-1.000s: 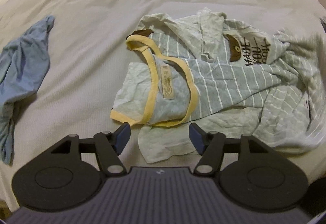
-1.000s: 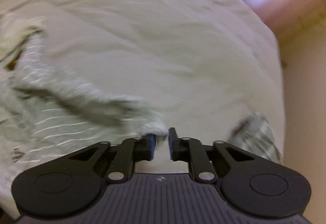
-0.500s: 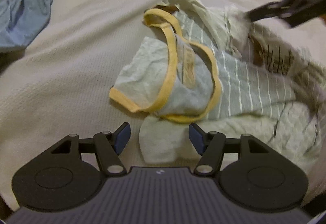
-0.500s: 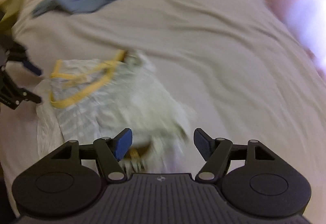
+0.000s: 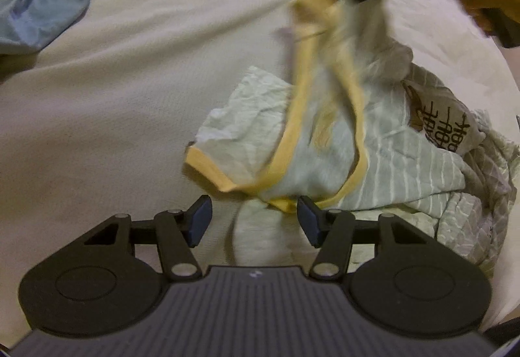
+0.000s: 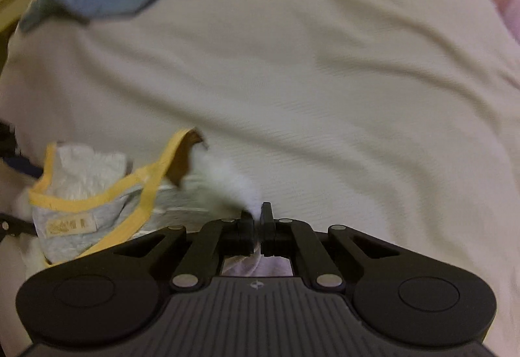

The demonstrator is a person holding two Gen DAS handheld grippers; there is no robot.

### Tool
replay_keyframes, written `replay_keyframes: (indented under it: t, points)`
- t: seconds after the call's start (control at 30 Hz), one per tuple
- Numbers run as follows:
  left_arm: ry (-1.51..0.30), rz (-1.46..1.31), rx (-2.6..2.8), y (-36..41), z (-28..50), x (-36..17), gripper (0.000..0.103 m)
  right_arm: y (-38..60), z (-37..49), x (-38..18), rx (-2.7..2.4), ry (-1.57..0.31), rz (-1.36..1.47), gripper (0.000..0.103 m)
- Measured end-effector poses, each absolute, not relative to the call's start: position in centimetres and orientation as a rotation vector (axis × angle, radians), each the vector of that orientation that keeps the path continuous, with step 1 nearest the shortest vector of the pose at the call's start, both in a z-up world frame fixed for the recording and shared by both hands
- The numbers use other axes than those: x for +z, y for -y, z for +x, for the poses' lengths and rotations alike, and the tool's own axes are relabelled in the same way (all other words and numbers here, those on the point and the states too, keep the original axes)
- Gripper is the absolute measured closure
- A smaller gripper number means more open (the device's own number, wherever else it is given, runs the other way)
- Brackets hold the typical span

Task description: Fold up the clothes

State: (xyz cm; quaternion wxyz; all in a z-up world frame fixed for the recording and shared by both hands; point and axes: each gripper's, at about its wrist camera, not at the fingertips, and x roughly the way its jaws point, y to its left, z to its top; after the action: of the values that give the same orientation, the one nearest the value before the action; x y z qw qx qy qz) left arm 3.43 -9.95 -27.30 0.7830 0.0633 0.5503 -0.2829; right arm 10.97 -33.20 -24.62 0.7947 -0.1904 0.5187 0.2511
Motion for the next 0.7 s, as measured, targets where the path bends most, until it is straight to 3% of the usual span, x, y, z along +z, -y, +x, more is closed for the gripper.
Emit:
replay_keyframes:
  t: [0.13, 0.3, 0.6, 0.67, 0.7]
  points:
    - [-1.169, 0.134, -0.622, 10.3, 4.8, -27.3, 0.05, 39.5, 9.6, -21.6, 0.309, -1.055, -0.367, 0.102]
    - [-1.127, 0.154, -0.675, 12.9, 6.8, -27.2, 0.049, 47.5, 7.3, -21.6, 0.062, -1.108, -0.251, 0.102]
    - [-1.083, 0.223, -0.736, 16.7, 11.3, -28.4, 0.046, 51.2, 3.6, -22.4, -0.062, -1.123, -0.154, 0.102]
    - [-1.073, 0.213, -0.778, 17.1, 11.9, -28.3, 0.051, 52.1, 3.0, -22.8, -0.08, -1.129, -0.119, 0.102]
    - [-1.072, 0.207, -0.805, 17.6, 12.2, -28.5, 0.069, 52.6, 2.8, -23.0, -0.086, -1.129, -0.104, 0.102]
